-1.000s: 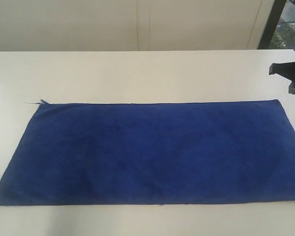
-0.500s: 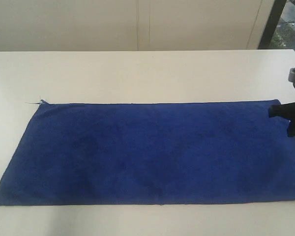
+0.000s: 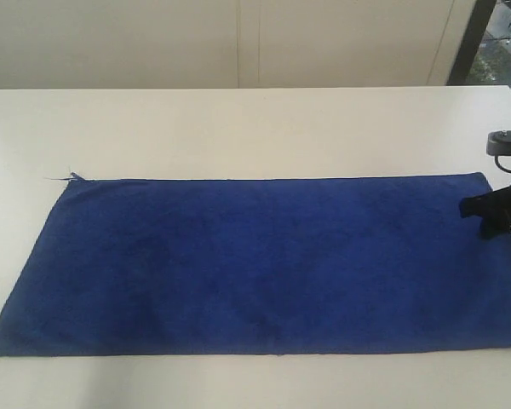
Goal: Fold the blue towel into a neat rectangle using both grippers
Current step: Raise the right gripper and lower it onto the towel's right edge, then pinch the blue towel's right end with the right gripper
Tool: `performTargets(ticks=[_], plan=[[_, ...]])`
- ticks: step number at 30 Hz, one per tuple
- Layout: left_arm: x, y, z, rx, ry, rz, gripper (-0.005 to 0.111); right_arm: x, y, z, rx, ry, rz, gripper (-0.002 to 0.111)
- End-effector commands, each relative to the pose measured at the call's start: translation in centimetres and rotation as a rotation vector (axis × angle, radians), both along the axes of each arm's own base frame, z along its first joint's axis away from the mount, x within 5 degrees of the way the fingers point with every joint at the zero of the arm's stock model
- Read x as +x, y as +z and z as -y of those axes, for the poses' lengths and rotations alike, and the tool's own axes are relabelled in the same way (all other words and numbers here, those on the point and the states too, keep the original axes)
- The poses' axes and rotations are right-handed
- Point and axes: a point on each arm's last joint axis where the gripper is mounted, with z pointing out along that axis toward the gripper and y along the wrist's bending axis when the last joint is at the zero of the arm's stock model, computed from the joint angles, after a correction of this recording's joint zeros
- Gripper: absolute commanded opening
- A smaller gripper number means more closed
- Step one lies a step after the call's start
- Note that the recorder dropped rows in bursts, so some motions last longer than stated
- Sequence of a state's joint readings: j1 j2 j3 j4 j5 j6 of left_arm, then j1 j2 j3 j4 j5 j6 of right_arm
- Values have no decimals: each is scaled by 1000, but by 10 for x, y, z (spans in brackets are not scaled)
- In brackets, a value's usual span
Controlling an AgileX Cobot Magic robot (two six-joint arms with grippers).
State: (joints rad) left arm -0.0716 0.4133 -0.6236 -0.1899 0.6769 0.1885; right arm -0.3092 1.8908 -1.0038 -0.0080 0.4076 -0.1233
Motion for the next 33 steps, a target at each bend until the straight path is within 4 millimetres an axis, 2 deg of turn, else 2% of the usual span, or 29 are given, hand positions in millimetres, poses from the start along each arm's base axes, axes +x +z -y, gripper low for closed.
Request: performTargets(ticks=[1,6,11,21,25,33], plan=[[-1,-2,1,-14,-1,-9,0,0,-4,2,-16,20,-9,52],[-1,-2,1,-14,-1,-9,0,-3,-18,2,6,20,-77,48],[-1,-2,1,-14,-1,-9,0,-6,-21,1,20,20,-121,25],[-1,-2,1,-14,-1,-9,0,-5,-20,2,19,14,-123,0],[-1,-2,1,-14,-1,-9,0,-2,-12,12,-1,-18,-124,0],[-1,-2,1,-14,-1,-9,0,-5,3,47,-156,-124,-184,0]])
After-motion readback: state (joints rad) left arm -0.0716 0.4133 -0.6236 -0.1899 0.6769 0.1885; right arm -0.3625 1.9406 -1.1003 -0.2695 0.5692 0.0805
